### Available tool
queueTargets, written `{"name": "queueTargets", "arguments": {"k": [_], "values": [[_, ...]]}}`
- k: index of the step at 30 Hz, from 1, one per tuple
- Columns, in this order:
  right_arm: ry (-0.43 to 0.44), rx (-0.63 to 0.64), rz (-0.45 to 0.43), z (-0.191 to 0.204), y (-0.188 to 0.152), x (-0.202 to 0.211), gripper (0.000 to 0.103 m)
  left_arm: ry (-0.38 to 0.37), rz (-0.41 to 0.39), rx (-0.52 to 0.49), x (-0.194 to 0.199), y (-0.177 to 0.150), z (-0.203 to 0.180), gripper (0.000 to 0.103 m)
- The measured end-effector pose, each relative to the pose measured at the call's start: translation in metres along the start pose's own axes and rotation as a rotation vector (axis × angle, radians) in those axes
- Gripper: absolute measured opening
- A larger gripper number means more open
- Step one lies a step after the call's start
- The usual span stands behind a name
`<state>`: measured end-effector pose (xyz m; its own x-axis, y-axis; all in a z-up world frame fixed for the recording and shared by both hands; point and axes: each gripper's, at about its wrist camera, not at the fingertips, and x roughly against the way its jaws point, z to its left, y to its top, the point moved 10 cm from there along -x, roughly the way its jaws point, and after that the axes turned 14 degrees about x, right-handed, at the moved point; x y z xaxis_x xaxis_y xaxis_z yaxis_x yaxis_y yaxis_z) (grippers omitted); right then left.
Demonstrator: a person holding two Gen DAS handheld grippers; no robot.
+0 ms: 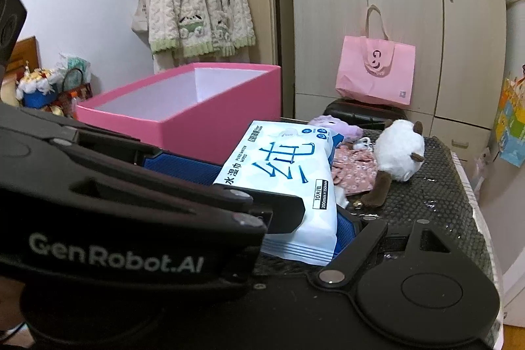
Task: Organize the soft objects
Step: 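Carry the wet-wipes pack with the left gripper over the pink box, then open the left gripper to drop the wet-wipes pack into the box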
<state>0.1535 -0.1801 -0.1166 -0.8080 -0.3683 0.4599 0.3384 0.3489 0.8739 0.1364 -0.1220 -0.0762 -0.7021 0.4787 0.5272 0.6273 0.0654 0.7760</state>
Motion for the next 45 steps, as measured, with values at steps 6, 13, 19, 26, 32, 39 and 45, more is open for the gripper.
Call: {"name": "queueTargets", "arguments": {"k": [6, 13, 19, 26, 32, 39, 45], "values": [[0.004, 0.039, -0.023, 0.025, 0.013, 0.018, 0.087, -0.001, -0.022, -0.002, 0.035, 0.000, 0.004, 0.056], [0.021, 0.098, -0.038, 0.052, 0.040, 0.033, 0.087, -0.003, -0.055, 0.012, 0.075, 0.011, 0.017, 0.056], [0.065, 0.095, -0.076, 0.074, 0.072, 0.029, 0.087, 0.023, -0.118, 0.035, 0.101, 0.032, 0.043, 0.056], [0.117, 0.093, -0.111, 0.092, 0.113, -0.008, 0.087, 0.071, -0.180, 0.075, 0.105, 0.070, 0.090, 0.057], [0.164, 0.085, -0.115, 0.105, 0.142, -0.057, 0.087, 0.107, -0.194, 0.101, 0.092, 0.099, 0.134, 0.057], [0.219, 0.028, -0.079, 0.113, 0.155, -0.118, 0.087, 0.159, -0.145, 0.143, 0.059, 0.122, 0.185, 0.057], [0.226, 0.021, 0.006, 0.117, 0.145, -0.151, 0.087, 0.133, -0.044, 0.209, 0.032, 0.118, 0.212, 0.057]]}}
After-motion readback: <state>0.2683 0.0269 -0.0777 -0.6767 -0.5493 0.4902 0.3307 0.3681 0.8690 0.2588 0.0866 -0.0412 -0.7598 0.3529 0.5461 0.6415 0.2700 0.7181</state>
